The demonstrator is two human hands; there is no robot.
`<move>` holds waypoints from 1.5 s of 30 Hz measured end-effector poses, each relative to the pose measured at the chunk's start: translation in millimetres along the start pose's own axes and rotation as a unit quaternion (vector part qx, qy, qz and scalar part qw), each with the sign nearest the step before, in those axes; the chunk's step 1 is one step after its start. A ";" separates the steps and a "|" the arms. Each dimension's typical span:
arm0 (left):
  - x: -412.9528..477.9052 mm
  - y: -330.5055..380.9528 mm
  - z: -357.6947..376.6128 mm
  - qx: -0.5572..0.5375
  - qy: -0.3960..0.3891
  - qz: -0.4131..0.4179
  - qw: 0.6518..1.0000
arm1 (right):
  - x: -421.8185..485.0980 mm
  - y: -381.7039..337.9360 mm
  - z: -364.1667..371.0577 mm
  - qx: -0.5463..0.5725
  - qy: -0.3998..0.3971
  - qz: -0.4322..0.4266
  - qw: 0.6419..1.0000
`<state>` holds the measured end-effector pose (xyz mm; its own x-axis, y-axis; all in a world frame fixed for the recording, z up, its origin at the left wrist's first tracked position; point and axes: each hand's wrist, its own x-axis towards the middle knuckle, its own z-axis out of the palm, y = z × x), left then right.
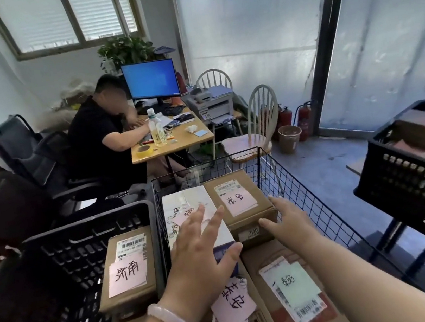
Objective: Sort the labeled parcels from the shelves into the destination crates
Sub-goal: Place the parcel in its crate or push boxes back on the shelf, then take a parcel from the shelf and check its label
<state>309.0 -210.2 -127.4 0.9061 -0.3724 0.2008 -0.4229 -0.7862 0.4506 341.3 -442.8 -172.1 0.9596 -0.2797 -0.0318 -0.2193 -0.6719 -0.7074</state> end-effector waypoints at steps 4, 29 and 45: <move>-14.0 4.1 -2.3 -0.011 -0.008 0.015 1.000 | -65.1 -20.1 -20.2 -0.097 0.033 -0.053 0.993; -279.9 268.0 47.9 -0.107 -0.074 0.534 0.836 | -586.2 24.3 -105.9 -0.320 0.352 0.222 0.851; -611.9 470.6 78.5 -0.209 -0.175 0.646 0.713 | -968.4 93.8 -147.1 -0.307 0.412 0.420 0.747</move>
<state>-445.3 -391.1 -106.5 -0.3253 -0.8108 0.4867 -0.7965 0.5123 0.3211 -634.4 -335.8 -103.8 0.0571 -0.9378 0.3426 -0.9665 -0.1379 -0.2164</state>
